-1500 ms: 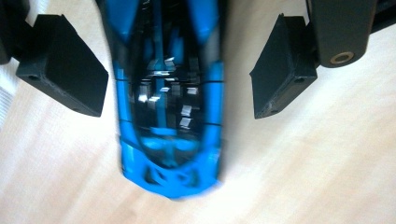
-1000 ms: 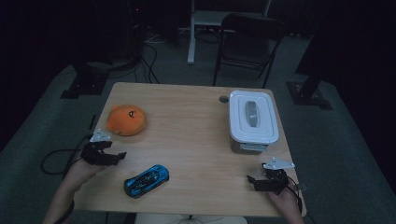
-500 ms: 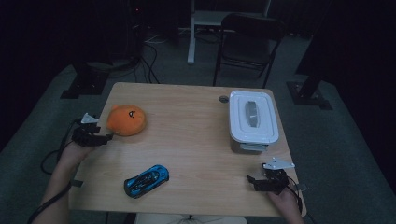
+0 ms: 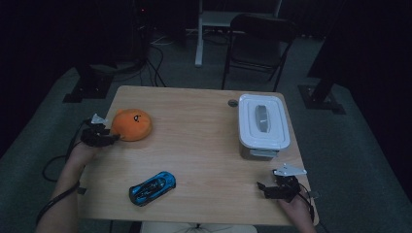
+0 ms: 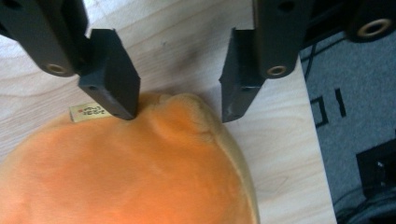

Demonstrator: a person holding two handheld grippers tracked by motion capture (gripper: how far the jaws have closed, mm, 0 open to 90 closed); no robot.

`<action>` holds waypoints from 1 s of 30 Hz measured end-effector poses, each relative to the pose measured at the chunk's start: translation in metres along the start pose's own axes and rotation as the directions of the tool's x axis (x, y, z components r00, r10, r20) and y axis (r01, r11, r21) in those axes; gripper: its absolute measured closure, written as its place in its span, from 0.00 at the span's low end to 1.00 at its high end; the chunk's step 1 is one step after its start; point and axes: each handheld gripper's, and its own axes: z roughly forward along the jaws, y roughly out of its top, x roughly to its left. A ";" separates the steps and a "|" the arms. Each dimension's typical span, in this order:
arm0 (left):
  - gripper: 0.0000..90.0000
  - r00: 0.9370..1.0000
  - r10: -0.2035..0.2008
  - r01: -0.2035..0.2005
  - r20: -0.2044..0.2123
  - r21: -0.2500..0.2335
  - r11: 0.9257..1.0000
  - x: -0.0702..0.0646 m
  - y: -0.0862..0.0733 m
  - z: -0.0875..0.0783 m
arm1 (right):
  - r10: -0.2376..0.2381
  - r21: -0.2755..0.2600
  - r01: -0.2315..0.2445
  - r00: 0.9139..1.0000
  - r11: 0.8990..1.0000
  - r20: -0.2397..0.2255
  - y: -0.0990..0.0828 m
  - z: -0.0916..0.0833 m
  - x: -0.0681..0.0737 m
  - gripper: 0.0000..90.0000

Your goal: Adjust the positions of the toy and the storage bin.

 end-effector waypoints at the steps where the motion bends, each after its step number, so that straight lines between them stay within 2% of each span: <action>1: 0.60 1.000 0.000 0.000 0.012 0.002 1.000 -0.001 0.000 0.000 | 0.000 0.000 0.000 1.000 1.000 0.001 0.000 0.000 0.000 0.16; 5: 0.71 1.000 -0.006 0.006 0.008 0.008 1.000 -0.005 0.000 -0.002 | 0.002 0.000 -0.002 1.000 1.000 0.003 0.000 0.000 0.000 0.16; 9: 0.84 0.999 -0.042 0.042 0.027 0.017 0.999 -0.012 -0.002 -0.007 | 0.002 0.000 -0.002 1.000 1.000 0.003 0.000 0.000 0.000 0.17; 12: 0.89 0.998 -0.047 0.046 0.031 0.034 0.998 -0.022 -0.003 -0.009 | 0.004 -0.001 -0.004 1.000 1.000 0.005 0.000 0.000 0.000 0.17; 14: 0.90 0.999 -0.036 0.035 0.017 0.039 0.999 -0.031 -0.004 -0.010 | 0.003 -0.001 -0.003 1.000 1.000 0.005 0.000 0.000 0.000 0.17; 15: 0.91 0.999 -0.035 0.034 0.023 0.046 0.998 -0.035 -0.003 -0.011 | 0.003 -0.001 -0.003 1.000 1.000 0.005 0.000 0.000 0.000 0.17; 16: 0.92 0.999 -0.030 0.029 0.019 0.036 0.999 -0.040 -0.003 -0.012 | 0.003 -0.001 -0.003 1.000 1.000 0.005 0.000 0.000 0.000 0.17; 20: 0.94 0.997 -0.040 0.038 0.071 0.028 0.999 -0.061 0.002 -0.017 | 0.003 -0.001 -0.003 1.000 1.000 0.005 0.000 0.000 0.000 0.17; 22: 0.94 0.995 -0.030 0.028 0.095 0.023 0.999 -0.073 0.005 -0.017 | 0.003 -0.001 -0.003 1.000 1.000 0.005 0.000 0.000 0.000 0.17; 23: 0.94 0.995 -0.012 0.009 0.100 0.033 0.999 -0.080 0.006 -0.017 | 0.003 -0.001 -0.003 1.000 1.000 0.005 0.000 0.000 0.000 0.17; 24: 0.94 0.995 -0.010 0.007 0.101 0.033 0.999 -0.084 0.007 -0.017 | 0.003 -0.001 -0.003 1.000 1.000 0.005 0.000 0.000 0.000 0.17; 28: 0.93 0.991 -0.030 0.025 0.132 0.036 0.999 -0.100 0.008 -0.015 | 0.002 -0.001 -0.002 1.000 1.000 0.005 0.000 0.000 0.000 0.17; 29: 0.93 0.991 -0.030 0.025 0.132 0.036 0.999 -0.100 0.008 -0.015 | 0.002 -0.001 -0.002 1.000 1.000 0.005 0.000 0.000 0.000 0.17; 30: 0.93 0.981 -0.037 0.031 0.189 0.033 0.999 -0.107 0.007 -0.016 | 0.002 -0.001 -0.002 1.000 1.000 0.005 0.000 0.000 0.000 0.17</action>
